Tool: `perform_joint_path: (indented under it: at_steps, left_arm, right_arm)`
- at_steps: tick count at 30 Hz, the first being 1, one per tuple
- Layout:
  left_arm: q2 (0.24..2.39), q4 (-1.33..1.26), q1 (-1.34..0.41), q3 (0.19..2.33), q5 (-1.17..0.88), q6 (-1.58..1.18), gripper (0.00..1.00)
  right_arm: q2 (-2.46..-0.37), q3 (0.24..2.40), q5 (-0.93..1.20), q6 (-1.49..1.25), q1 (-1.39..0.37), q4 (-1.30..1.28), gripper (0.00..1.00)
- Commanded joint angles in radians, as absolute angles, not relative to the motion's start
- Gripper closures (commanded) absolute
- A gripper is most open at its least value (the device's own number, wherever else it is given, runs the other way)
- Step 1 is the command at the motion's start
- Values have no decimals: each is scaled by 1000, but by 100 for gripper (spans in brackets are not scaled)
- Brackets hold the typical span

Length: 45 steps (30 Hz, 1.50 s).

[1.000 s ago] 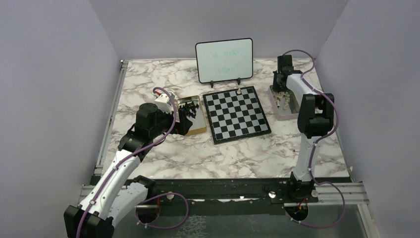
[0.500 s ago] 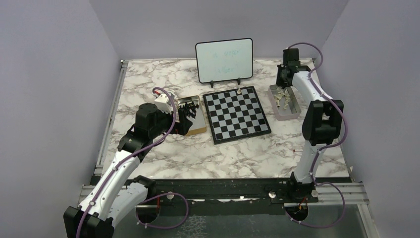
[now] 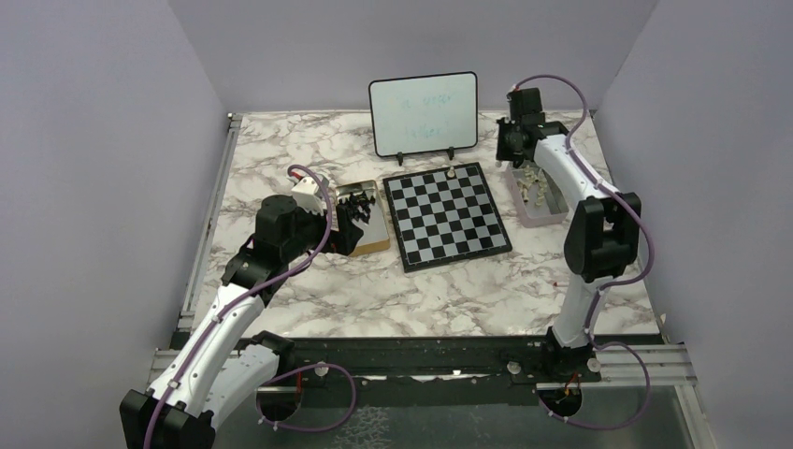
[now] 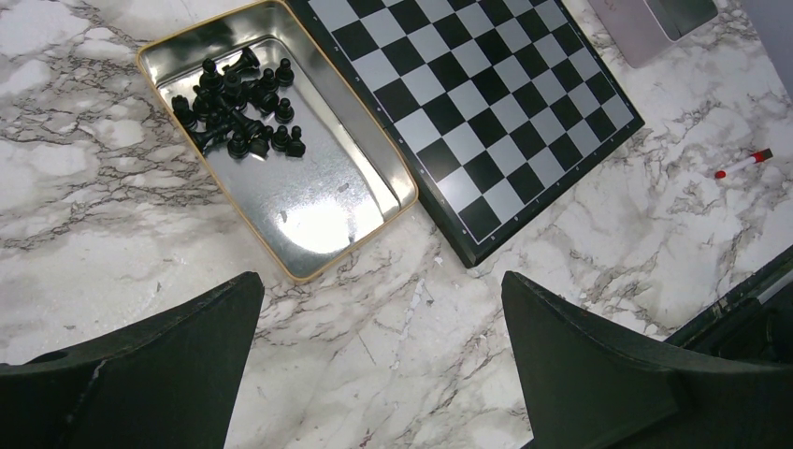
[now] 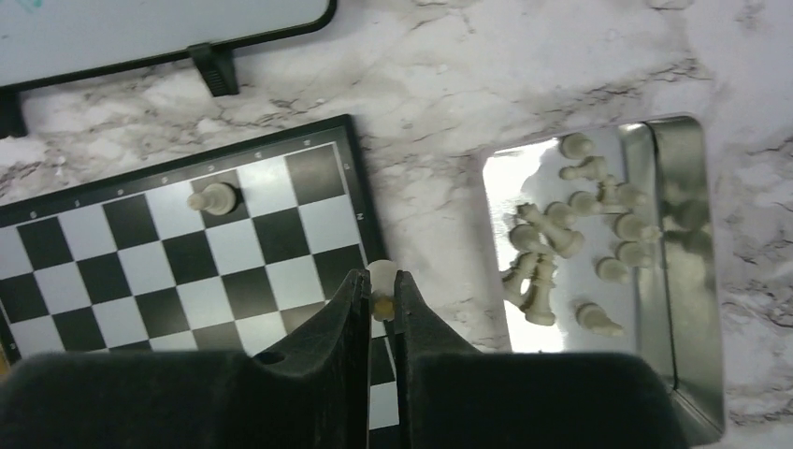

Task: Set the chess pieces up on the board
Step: Pick up the chess piece from the storage box, then place the chess piece on the chessboard.

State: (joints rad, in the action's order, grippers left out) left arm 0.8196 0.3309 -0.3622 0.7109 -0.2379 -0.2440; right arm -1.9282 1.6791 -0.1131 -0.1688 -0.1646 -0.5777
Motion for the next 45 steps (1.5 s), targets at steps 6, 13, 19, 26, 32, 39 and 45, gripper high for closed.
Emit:
perform_joint_path:
  at_steps: [6,13,19,26,32,39,45]
  left_arm:
    - [800,314,-367,700,-220,-242,1]
    - [803,314,-367,702,-227,-242,1]
    - [795,314,-367,700,-224,-241,1]
    - [794,314,-367,700,-222,-241,1]
    - [797,314,-367,701,-222,-239,1]
    - [796,314,-367,702,-221,-238,1]
    - [795,314,-367,702,-220,-238,1]
  right_arm:
    - [-2037,1765,-119,-181,-268,-573,88]
    - [-2135,1851,-148,-184,-294,-597,88]
    - [-2190,1905,-163,-184,-295,-621,88]
    - [-2244,1949,-189,-179,-295,-633,88]
    - [-2278,1964,-189,-176,-294,-633,87]
    - [-2307,1989,-190,-176,-294,-644,87]
    - [-2319,2000,-206,-166,-294,-653,86]
